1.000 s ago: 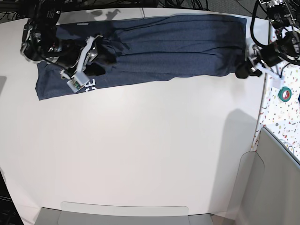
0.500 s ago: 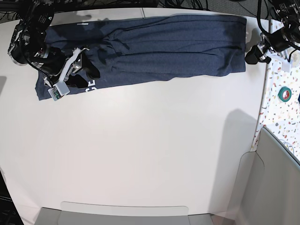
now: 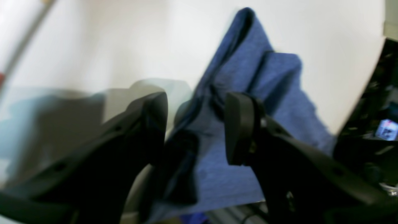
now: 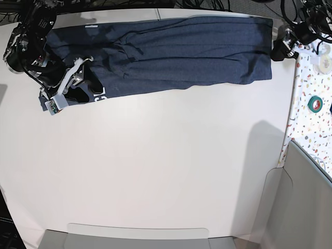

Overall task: Layout the t-shirt on the table in an organized manner, then fold the t-shirt properly
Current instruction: 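Tuck and straighten the strip end with the right gripper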

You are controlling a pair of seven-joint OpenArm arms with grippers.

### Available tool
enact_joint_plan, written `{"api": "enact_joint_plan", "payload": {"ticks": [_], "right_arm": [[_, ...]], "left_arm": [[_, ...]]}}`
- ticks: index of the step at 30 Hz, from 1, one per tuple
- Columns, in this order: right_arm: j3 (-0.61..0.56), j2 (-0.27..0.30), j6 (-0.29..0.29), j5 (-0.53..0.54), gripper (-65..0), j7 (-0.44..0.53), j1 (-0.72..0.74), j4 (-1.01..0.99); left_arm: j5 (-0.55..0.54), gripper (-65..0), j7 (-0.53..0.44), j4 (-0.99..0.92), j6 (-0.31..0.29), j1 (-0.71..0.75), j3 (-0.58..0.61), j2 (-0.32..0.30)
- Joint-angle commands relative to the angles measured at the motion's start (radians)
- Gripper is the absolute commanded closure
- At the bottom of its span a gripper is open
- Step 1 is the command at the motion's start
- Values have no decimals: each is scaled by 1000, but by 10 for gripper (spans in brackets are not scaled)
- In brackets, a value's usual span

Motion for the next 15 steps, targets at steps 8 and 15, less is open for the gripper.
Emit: {"api": "enact_joint_plan", "payload": {"ticks": [8, 15], "right_arm": [[6, 7, 5, 23, -304, 18, 12, 12], [6, -5, 5, 23, -303, 18, 10, 5]], "left_arm": [[17, -292, 17, 12, 3, 23, 89, 65], [17, -292, 18, 12, 3, 23, 92, 70]]}}
